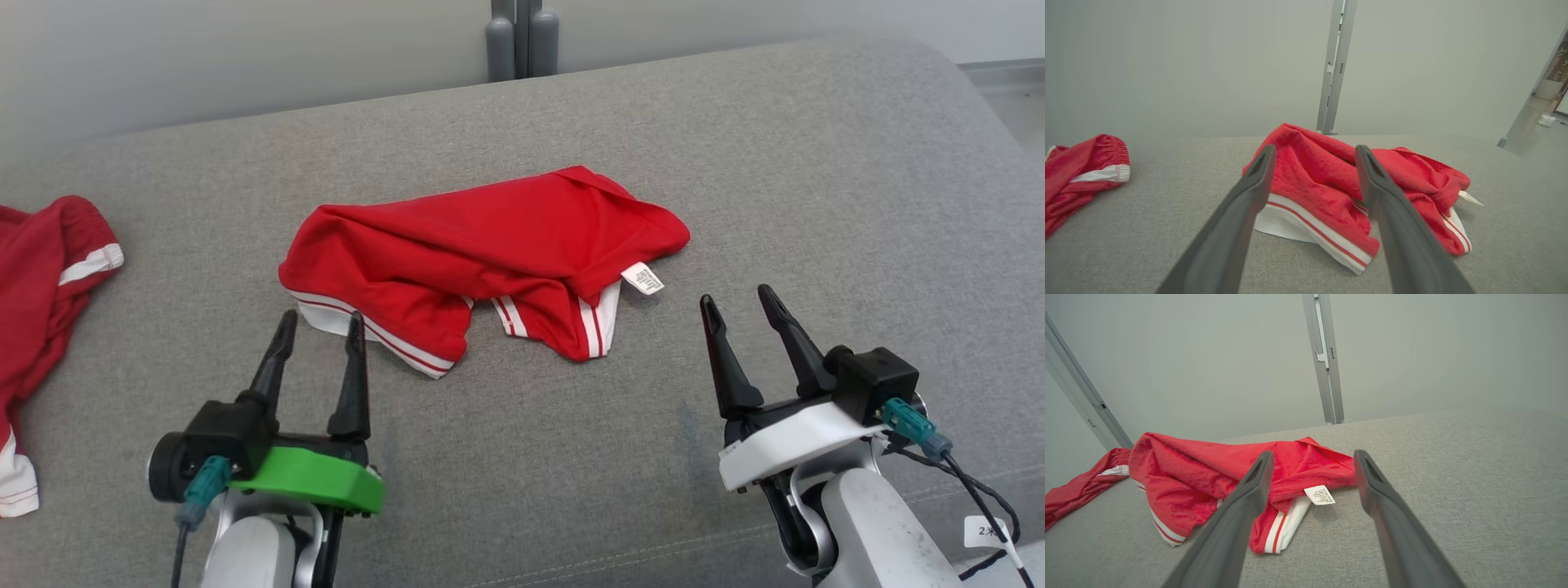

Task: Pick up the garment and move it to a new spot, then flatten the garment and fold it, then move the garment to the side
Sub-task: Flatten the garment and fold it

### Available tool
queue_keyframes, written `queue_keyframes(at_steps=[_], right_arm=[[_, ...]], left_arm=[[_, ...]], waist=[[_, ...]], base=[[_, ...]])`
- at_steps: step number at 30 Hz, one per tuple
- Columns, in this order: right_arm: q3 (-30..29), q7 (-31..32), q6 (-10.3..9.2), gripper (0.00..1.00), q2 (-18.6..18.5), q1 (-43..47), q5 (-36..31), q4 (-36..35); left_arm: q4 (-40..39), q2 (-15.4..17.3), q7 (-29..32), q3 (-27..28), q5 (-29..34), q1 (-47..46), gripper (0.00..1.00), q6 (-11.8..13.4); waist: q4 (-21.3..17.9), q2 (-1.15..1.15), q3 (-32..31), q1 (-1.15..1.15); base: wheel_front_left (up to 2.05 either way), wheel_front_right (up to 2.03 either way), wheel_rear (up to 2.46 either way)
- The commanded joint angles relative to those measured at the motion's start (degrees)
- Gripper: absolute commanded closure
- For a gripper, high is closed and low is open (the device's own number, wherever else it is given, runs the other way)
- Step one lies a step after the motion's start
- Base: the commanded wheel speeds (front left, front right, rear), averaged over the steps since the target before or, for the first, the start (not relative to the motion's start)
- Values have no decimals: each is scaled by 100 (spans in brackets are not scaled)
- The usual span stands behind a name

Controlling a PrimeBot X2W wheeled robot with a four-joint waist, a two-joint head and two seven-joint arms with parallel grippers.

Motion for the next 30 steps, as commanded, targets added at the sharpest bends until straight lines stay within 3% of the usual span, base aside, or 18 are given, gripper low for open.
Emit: queue_keyframes(at_steps=[1,9,16,30], right_arm=[[4,-19,0,0,-19,-50,15,-15],[52,-19,0,0,-20,-125,52,-9],[95,-19,0,0,-19,-227,108,-57],[177,-19,1,0,-18,-291,198,-87]], left_arm=[[106,-35,1,-105,28,-142,0,-56],[871,-62,1,-711,-66,-619,0,-186],[2169,-39,34,-1193,-350,-1161,0,-227],[3896,159,-3,-1600,-833,-2059,0,-236]], waist=[[-117,-1,37,0],[-515,-1,137,0],[-963,-1,321,0],[-1529,-1,463,0]], base=[[0,0,0],[0,0,0],[0,0,0],[0,0,0]])
